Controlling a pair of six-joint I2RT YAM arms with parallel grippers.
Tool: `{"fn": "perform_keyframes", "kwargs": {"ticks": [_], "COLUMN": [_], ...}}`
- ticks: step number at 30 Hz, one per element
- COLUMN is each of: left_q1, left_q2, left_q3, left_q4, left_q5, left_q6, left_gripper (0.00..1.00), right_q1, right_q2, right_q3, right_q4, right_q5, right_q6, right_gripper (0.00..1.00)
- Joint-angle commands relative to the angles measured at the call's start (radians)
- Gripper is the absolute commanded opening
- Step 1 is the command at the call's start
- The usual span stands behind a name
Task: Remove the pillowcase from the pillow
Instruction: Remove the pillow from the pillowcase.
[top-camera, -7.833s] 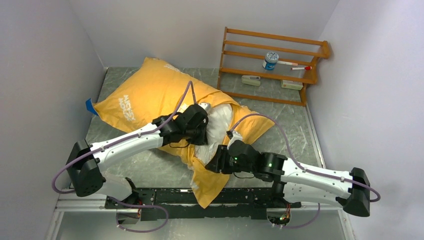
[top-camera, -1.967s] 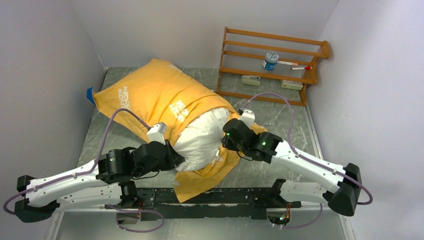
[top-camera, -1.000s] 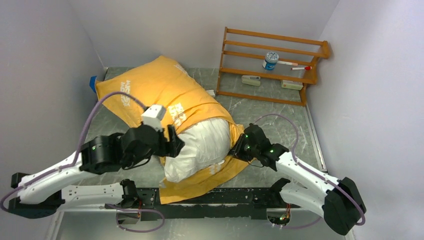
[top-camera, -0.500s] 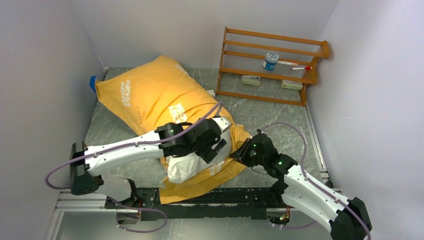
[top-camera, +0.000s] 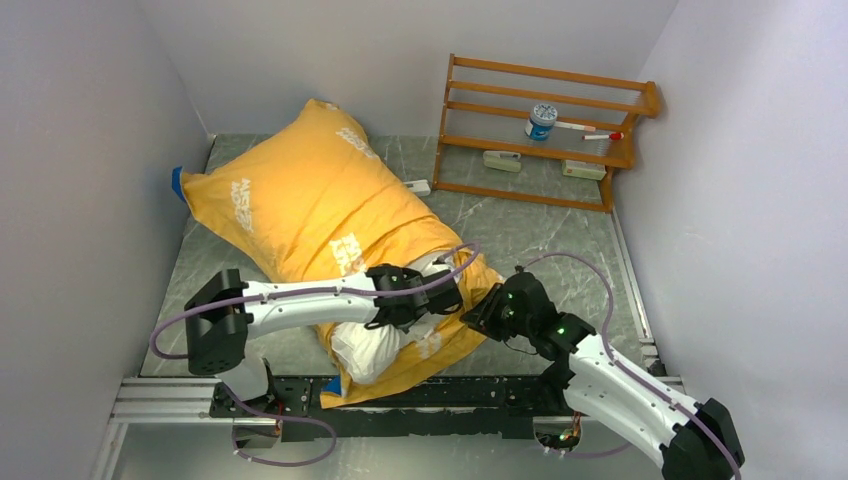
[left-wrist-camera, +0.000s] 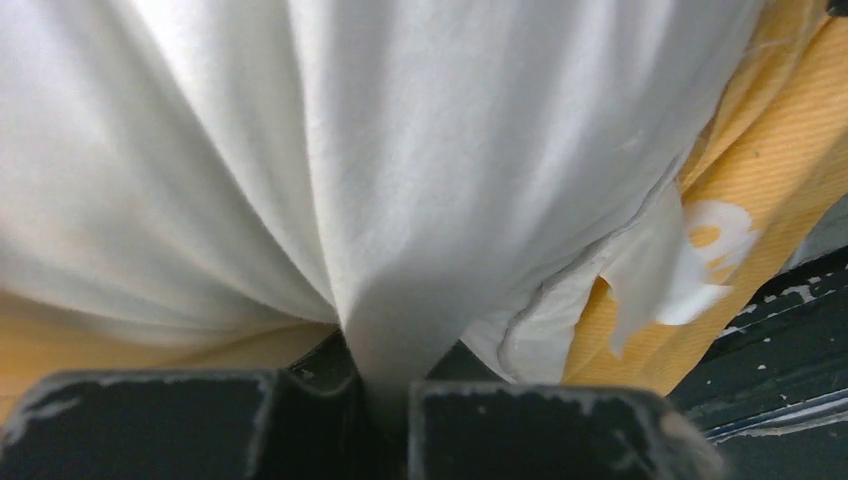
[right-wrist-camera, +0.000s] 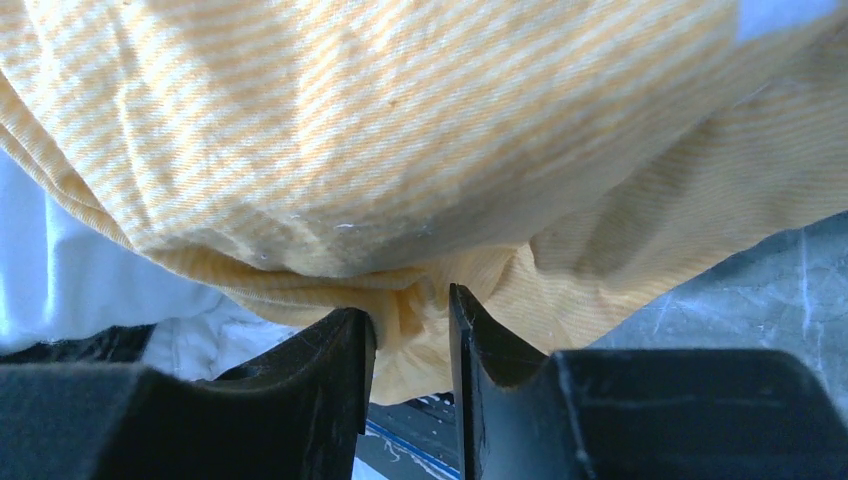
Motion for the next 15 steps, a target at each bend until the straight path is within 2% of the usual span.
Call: {"fn": "perform_keyframes", "kwargs": {"ticks": [1,4,7,10,12,13,15], "left_q1": [0.005,0.005,0.005,0.005,0.007,0.007,0.008], "left_q2": [0.000,-0.102,-0.190,-0.300,-0.367,-0.389,-0.413], "left_q3": [-0.068,-0.033,0.054,0.053,0.020,0.005,-0.022], "left_q4": [-0.062,-0.042,-0.124,-0.171,-0.174,-0.176,-0.177], "left_q5": [-0.013,0.048,0.157,0.158,0.148,0.147,0.154], "left_q6": [-0.102,-0.085,-0.067,-0.080,-0.086,-0.097,-0.126], "left_gripper": [0.05,0.05,0.05,0.05,0.05,0.05,0.05], "right_q1": [-0.007,-0.008,-0.011,-0.013,-0.015,-0.015,-0.014], "right_q2": [-0.014,0.010,0.058,0.081,0.073,0.060,0.025], "right_q3": [0.014,0.047,0.104,0.119,0.124,0.131,0.158], "right_q4": [-0.038,-0.089,-0.227,-0.259,-0.191,-0.142,-0.074], "right_q5": [0.042,0.101,0.234,0.279,0.223,0.144,0.035], "right_q6": [-0.001,-0.018,0.006,0.010,-0.033,-0.077,-0.133], "right_gripper": [0.35,0.34,0.31,0.30,0.33,0.36,0.44]}}
